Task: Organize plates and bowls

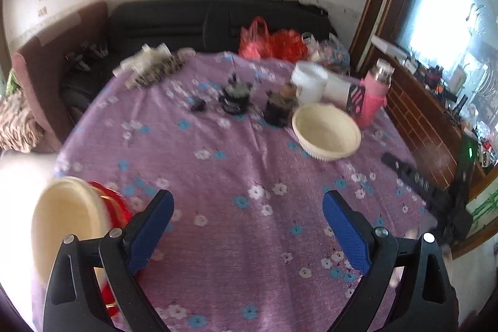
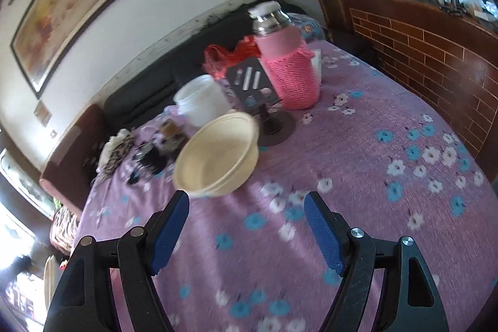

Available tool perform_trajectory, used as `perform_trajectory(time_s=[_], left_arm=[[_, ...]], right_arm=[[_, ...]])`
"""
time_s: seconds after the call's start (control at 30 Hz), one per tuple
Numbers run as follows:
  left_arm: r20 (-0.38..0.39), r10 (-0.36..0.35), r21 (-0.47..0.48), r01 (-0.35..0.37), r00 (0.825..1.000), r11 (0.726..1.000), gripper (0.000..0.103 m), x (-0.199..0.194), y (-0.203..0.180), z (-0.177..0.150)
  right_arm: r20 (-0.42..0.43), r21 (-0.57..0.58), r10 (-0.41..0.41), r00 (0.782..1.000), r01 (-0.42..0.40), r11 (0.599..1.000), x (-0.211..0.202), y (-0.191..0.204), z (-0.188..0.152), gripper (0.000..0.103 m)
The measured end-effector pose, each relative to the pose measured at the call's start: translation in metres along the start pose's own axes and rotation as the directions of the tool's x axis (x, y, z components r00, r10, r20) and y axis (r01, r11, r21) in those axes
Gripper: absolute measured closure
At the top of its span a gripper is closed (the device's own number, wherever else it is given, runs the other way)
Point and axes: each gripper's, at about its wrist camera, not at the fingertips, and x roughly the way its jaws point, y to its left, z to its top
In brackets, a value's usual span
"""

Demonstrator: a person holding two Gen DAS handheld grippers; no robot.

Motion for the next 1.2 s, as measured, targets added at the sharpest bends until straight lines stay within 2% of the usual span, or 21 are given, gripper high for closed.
perform_trajectory(time_s=[0.23,0.37,0.43,0.5,0.57,0.63,0.87,1.07,1.13,1.2], left_arm=[[-0.082,-0.005,-0.007,0.004,0.997,1.000,0.007,0.054,-0.007,-0.010],[-0.095,0.000,-0.028,-0.003,0.995,1.000,0.007,0.072,-0.001,-0.010],[-0.096,-0.008,-0.042,0.004,0.995,0.999,0.007,0.077,0.001,-0.008],[-0.099,-0.026,-0.060,0.020,0.995,0.998,0.007,0.085,0.003,-0.004],[-0.097,-0.046,-0.082,0.038,0.994,0.996,0.008,0.092,0.005,0.001],[-0.101,-0.061,-0.106,0.050,0.993,0.993,0.016,0.098,0.008,0.006],[-0.124,-0.093,-0.162,0.072,0.988,0.984,0.016,0.117,0.011,0.010],[-0.157,-0.078,-0.158,0.053,0.984,0.986,0.016,0.136,0.008,0.002],[-0.174,-0.066,-0.150,0.040,0.983,0.988,0.016,0.144,0.007,-0.003],[-0.192,-0.061,-0.142,0.033,0.980,0.989,0.016,0.152,0.005,-0.009]], right_arm=[[-0.089,0.004,-0.076,0.993,0.077,0.997,0.077,0.005,0.029,0.023],[-0.152,0.047,-0.074,0.986,0.082,0.996,0.112,0.000,0.033,0.024],[-0.175,0.082,-0.065,0.982,0.080,0.993,0.125,-0.006,0.034,0.036],[-0.197,0.135,-0.034,0.980,0.061,0.989,0.134,-0.014,0.032,0.070],[-0.217,0.189,0.017,0.976,0.025,0.982,0.140,-0.023,0.029,0.082],[-0.223,0.195,0.057,0.973,-0.013,0.981,0.139,-0.024,0.024,0.088],[-0.295,0.136,0.149,0.944,-0.113,0.984,0.120,-0.009,0.001,0.090],[-0.420,0.105,0.268,0.867,-0.247,0.963,0.107,0.011,-0.029,0.089],[-0.418,0.083,0.277,0.865,-0.267,0.960,0.106,0.017,-0.037,0.089],[-0.402,0.034,0.244,0.883,-0.251,0.967,0.103,0.025,-0.043,0.084]])
